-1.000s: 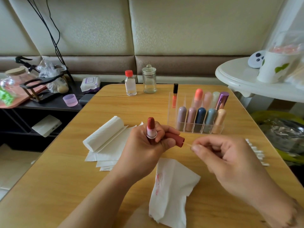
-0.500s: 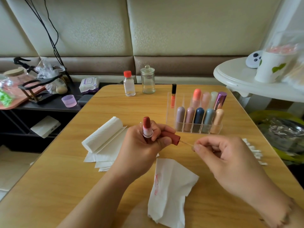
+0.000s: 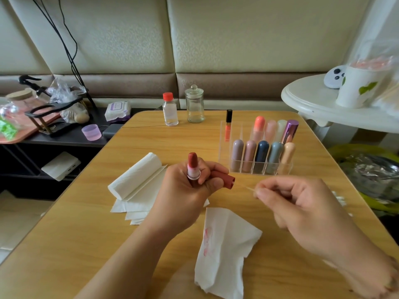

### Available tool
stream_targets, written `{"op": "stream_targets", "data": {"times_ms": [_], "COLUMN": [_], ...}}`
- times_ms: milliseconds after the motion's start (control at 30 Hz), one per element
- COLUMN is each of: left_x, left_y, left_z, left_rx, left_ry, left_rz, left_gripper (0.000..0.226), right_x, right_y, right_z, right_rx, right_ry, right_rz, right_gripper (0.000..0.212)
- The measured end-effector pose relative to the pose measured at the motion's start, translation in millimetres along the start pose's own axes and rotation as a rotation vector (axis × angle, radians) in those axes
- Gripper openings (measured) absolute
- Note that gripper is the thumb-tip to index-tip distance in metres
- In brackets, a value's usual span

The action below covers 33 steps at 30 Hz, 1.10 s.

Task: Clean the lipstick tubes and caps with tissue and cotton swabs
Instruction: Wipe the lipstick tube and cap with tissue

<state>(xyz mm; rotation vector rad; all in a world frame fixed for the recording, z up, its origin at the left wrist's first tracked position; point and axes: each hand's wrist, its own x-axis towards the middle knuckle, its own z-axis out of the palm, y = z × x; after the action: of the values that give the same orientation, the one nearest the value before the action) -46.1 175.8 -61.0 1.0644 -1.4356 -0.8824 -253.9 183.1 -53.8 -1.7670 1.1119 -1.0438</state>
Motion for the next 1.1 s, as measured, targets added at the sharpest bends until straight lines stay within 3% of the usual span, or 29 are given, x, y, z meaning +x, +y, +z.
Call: {"op": "stream_targets", "data": {"times_ms": [100,200,267,333,467,533,667,800,933,1100], "left_x": [-0.1,-0.1,-0.3,-0.8,-2.1,-2.4,-3.5,-4.4,-3.2,-4.0], "left_y": [0.6,-0.9,-1.5,-1.6,-3.2,-4.0,-1.1,0.7,-1.0,-2.2], "left_z": [0.2,-0.3,-0.4,0.8,3.9,4.5,5.9,7.6,6.4,6.1], "left_rx": [0.004,0.008,0.016,0.01,-0.028,-0.034,-0.003,0.017,0.018,0.009], "left_ry": [-0.005,-0.005,-0.02,-0.037,-0.058,-0.061,-0.065,-0.076,-0.085,-0.095], "left_rz": [-0.003,-0.006,0.005,0.016,0.032,0.031,0.04,0.051,0.049,0.05], "left_gripper": [0.041,0.041,0.04,0.041,0.039,0.04,0.042,0.043,0.044,0.044], "right_x": [1.4,0.1,0.1,1.4,-0.7,-2.3,-1.2,-2.4,-0.4,-0.5], "right_y": [5.3,1.6,-1.1,2.6,3.3,0.3,1.6,0.9,-0.1,0.2], "right_z": [0.2,2.4,2.5,2.1,9.3,12.2,14.1,17.2,15.6,16.6], "right_rx": [-0.07,-0.185,-0.067,-0.014,-0.229,-0.201,-0.177,-0.221,-0.182,-0.157], "right_ry": [0.086,-0.03,-0.043,0.054,0.035,0.021,0.158,0.077,0.14,0.106], "right_rz": [-0.016,-0.035,-0.022,-0.024,-0.088,-0.122,-0.148,-0.127,-0.121,-0.1], "right_gripper": [0.017,0.018,0.016,0.019,0.018,0.018,0.019,0.017,0.018,0.018]}}
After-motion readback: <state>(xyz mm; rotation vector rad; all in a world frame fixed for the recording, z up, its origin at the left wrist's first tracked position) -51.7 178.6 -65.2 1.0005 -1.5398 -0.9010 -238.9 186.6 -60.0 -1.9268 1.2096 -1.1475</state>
